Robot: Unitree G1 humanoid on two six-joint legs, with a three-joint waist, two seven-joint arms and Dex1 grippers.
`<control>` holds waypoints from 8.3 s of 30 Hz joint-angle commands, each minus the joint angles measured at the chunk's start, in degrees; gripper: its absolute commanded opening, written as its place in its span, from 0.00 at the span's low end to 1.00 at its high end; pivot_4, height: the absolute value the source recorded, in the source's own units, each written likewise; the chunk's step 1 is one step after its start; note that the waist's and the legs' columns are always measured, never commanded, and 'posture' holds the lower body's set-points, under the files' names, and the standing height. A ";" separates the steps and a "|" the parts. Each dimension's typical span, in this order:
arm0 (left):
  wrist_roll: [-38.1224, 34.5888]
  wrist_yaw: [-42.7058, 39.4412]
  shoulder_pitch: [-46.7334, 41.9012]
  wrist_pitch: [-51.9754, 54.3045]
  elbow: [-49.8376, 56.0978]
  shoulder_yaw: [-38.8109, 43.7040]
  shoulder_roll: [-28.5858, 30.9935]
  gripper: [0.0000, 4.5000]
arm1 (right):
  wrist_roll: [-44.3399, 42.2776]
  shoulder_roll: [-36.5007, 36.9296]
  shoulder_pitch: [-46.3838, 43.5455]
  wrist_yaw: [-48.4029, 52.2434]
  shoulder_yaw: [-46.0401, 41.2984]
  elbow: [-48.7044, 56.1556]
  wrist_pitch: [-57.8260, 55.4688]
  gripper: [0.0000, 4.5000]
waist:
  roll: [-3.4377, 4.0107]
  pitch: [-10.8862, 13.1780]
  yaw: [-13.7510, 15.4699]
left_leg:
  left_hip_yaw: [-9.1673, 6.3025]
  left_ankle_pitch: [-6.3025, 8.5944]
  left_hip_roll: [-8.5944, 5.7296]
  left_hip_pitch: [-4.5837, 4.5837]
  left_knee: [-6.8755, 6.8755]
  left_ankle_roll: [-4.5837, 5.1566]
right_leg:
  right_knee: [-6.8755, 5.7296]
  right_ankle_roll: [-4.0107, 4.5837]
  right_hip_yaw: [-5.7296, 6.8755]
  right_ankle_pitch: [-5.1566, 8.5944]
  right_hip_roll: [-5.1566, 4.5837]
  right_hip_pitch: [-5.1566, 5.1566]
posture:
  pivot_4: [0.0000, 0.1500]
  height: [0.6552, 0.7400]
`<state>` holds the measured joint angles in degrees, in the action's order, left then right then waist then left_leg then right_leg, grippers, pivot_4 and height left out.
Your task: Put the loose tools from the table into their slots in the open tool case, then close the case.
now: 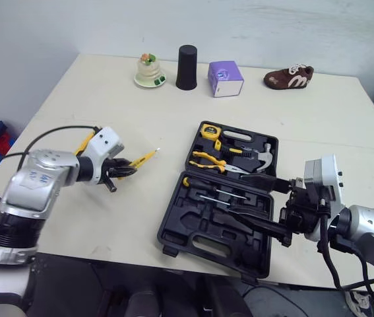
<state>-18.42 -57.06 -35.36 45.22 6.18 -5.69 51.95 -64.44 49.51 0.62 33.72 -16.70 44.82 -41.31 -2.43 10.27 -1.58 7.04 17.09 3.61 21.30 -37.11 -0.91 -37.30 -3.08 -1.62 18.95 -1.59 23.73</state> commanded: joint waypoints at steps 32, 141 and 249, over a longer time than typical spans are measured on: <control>23.75 -29.40 -33.98 -18.61 -30.13 -35.56 -26.38 0.10 | 11.63 -4.51 27.89 0.28 -9.46 9.29 4.70 1.00 | -0.01 0.01 -0.03 | -0.04 0.08 -0.13 0.04 -0.23 0.38 | -0.14 -0.34 -0.26 0.10 0.16 -0.03 | 1.00 0.98; -6.16 7.98 42.88 -13.15 -11.36 54.23 -8.71 0.99 | 28.12 4.42 37.25 26.52 -43.90 -47.97 16.66 1.00 | -0.17 -0.26 -0.02 | -0.01 0.39 0.00 -0.67 0.12 0.11 | 0.06 0.42 -0.08 0.50 -0.05 -0.48 | 1.00 0.98; 7.42 -32.51 -17.62 -15.38 -11.01 -22.23 -23.39 0.99 | 1.42 -2.67 46.08 3.33 -28.61 14.90 5.09 1.00 | 0.03 -0.17 0.00 | -0.09 0.58 0.00 -0.01 -0.86 0.52 | -0.42 -0.43 -0.27 0.23 0.17 -0.27 | 1.00 0.98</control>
<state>-8.36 -86.00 -53.34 31.81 -4.06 -30.38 28.28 -63.17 47.20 46.27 36.74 -44.92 54.59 -37.48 -2.39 10.10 -1.58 6.94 17.67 3.61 21.27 -37.97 -0.39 -37.72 -3.51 -1.90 19.17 -1.43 23.45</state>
